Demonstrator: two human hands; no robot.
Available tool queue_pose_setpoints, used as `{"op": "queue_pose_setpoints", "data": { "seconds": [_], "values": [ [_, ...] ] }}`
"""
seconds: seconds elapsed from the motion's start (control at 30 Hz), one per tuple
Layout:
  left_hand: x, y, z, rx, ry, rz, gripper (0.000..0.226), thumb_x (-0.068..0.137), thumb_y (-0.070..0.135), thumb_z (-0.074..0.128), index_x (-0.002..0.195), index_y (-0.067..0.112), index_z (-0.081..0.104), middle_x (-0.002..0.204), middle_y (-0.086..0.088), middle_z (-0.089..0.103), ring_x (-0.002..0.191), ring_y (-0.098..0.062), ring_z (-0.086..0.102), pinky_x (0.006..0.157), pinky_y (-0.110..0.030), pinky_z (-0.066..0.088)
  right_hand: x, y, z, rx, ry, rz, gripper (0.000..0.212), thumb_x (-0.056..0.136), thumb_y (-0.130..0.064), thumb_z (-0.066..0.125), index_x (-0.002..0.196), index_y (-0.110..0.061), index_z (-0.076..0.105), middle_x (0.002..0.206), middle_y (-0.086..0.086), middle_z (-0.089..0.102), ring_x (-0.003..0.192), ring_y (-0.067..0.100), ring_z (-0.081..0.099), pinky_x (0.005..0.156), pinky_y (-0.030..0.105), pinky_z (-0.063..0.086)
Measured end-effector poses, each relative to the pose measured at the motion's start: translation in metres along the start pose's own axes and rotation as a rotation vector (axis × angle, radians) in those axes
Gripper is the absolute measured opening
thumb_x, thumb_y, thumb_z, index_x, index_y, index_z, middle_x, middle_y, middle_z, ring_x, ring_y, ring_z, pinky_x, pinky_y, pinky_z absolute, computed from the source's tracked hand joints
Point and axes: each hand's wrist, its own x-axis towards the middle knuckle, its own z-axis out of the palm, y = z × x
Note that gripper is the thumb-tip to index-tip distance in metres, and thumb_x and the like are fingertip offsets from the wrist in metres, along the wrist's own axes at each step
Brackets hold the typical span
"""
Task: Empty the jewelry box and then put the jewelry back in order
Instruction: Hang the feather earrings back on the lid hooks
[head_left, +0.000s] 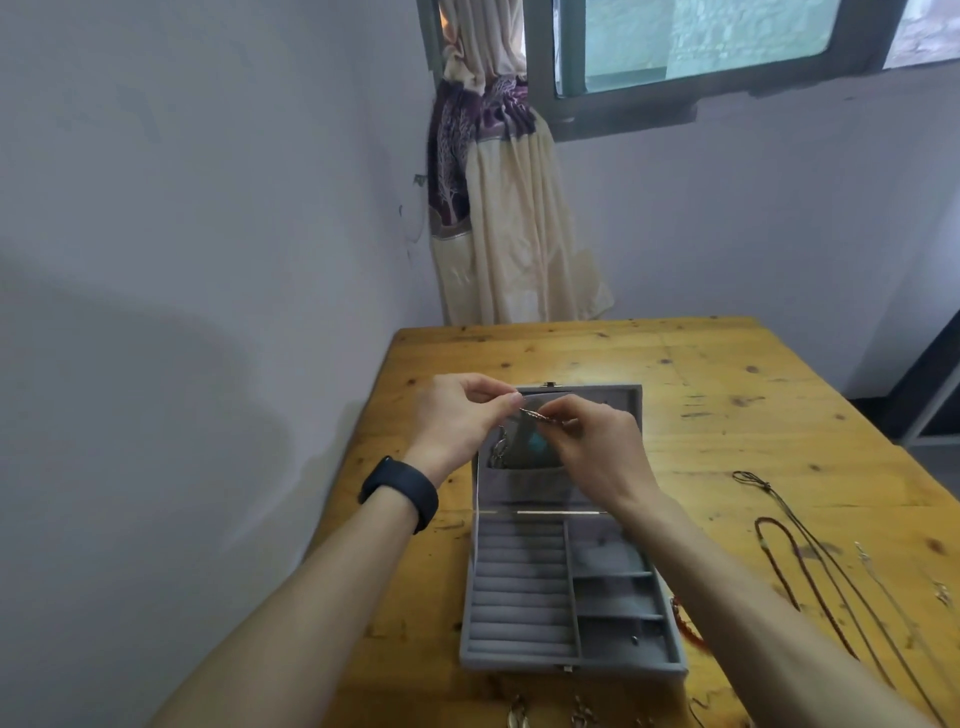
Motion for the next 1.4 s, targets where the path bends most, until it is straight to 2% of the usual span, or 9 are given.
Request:
{"op": "queue_pose_setpoints", "data": {
  "seconds": [0.2, 0.43, 0.53, 0.63, 0.77, 0.9, 1.1, 1.27, 1.4],
  "values": [
    [0.001, -0.018, 0.01, 0.196, 0.016, 0.04, 0.01, 0.085, 0.038, 0.076, 0.09, 0.03, 0.078, 0.082, 0.017, 0.073, 0.08, 0.004, 0.066, 0.072, -0.018, 0.055, -0.007, 0.018, 0.006, -0.209, 0.044, -0.104, 0.014, 0.085, -0.026, 0.078, 0.1, -0.025, 0.08, 0.089, -0.003, 0.057, 0.08, 0.02, 0.058, 0.069, 0.029, 0.045],
    [-0.001, -0.025, 0.004, 0.462, 0.078, 0.111, 0.011, 0.089, 0.043, 0.07, 0.09, 0.034, 0.076, 0.086, 0.019, 0.069, 0.081, 0.001, 0.058, 0.058, -0.011, 0.038, -0.009, 0.012, 0.026, -0.318, -0.179, -0.009, 0.022, 0.09, -0.037, 0.063, 0.109, -0.03, 0.071, 0.098, -0.004, 0.074, 0.097, 0.027, 0.066, 0.075, 0.037, 0.053],
    [0.002, -0.028, 0.001, 0.495, 0.092, 0.119, 0.013, 0.089, 0.043, 0.07, 0.09, 0.033, 0.077, 0.09, 0.017, 0.071, 0.082, -0.002, 0.059, 0.061, -0.016, 0.042, -0.009, 0.01, 0.031, -0.289, -0.231, 0.046, 0.023, 0.089, -0.043, 0.061, 0.105, -0.029, 0.068, 0.095, -0.002, 0.075, 0.092, 0.028, 0.067, 0.076, 0.039, 0.055],
    [0.005, -0.029, 0.001, 0.514, 0.07, 0.105, 0.012, 0.088, 0.044, 0.071, 0.09, 0.033, 0.077, 0.092, 0.016, 0.073, 0.086, -0.002, 0.063, 0.065, -0.018, 0.047, -0.007, 0.011, 0.03, -0.25, -0.272, 0.014, 0.024, 0.088, -0.049, 0.064, 0.099, -0.031, 0.077, 0.094, -0.006, 0.068, 0.089, 0.021, 0.065, 0.078, 0.038, 0.054],
    [0.004, -0.025, 0.003, 0.668, 0.036, 0.139, 0.013, 0.091, 0.044, 0.068, 0.095, 0.035, 0.077, 0.097, 0.016, 0.073, 0.09, -0.006, 0.066, 0.067, -0.024, 0.054, -0.007, 0.011, 0.026, -0.247, -0.376, -0.009, 0.022, 0.091, -0.042, 0.061, 0.1, -0.031, 0.078, 0.1, -0.005, 0.06, 0.097, 0.021, 0.061, 0.084, 0.036, 0.05],
    [0.005, -0.022, 0.004, 0.75, 0.017, 0.155, 0.015, 0.093, 0.044, 0.064, 0.097, 0.036, 0.076, 0.102, 0.014, 0.073, 0.094, -0.01, 0.066, 0.069, -0.029, 0.056, -0.01, 0.009, 0.028, -0.157, -0.252, -0.009, 0.024, 0.082, -0.047, 0.062, 0.099, -0.032, 0.07, 0.097, -0.011, 0.062, 0.092, 0.019, 0.063, 0.08, 0.037, 0.054],
    [0.006, -0.02, 0.004, 0.775, -0.014, 0.169, 0.02, 0.097, 0.043, 0.059, 0.105, 0.034, 0.074, 0.107, 0.011, 0.072, 0.095, -0.012, 0.065, 0.062, -0.023, 0.044, -0.009, 0.004, 0.039, 0.096, -0.08, 0.03, 0.026, 0.083, -0.051, 0.07, 0.098, -0.03, 0.074, 0.091, -0.014, 0.068, 0.083, 0.002, 0.064, 0.076, 0.03, 0.056],
    [0.008, -0.021, 0.003, 0.825, -0.053, 0.196, 0.02, 0.099, 0.039, 0.056, 0.109, 0.033, 0.072, 0.108, 0.009, 0.071, 0.093, -0.014, 0.065, 0.063, -0.027, 0.049, -0.006, 0.001, 0.043, 0.209, -0.055, 0.032, 0.012, 0.091, -0.035, 0.071, 0.098, -0.026, 0.076, 0.088, -0.013, 0.071, 0.082, 0.002, 0.065, 0.075, 0.029, 0.055],
    [0.009, -0.022, 0.003, 0.807, -0.066, 0.208, 0.02, 0.1, 0.039, 0.054, 0.108, 0.032, 0.072, 0.106, 0.009, 0.071, 0.092, -0.015, 0.065, 0.066, -0.03, 0.053, -0.004, 0.0, 0.043, 0.198, -0.065, 0.037, 0.011, 0.093, -0.033, 0.068, 0.097, -0.025, 0.074, 0.088, -0.01, 0.069, 0.082, 0.004, 0.063, 0.074, 0.029, 0.054]
  ]
}}
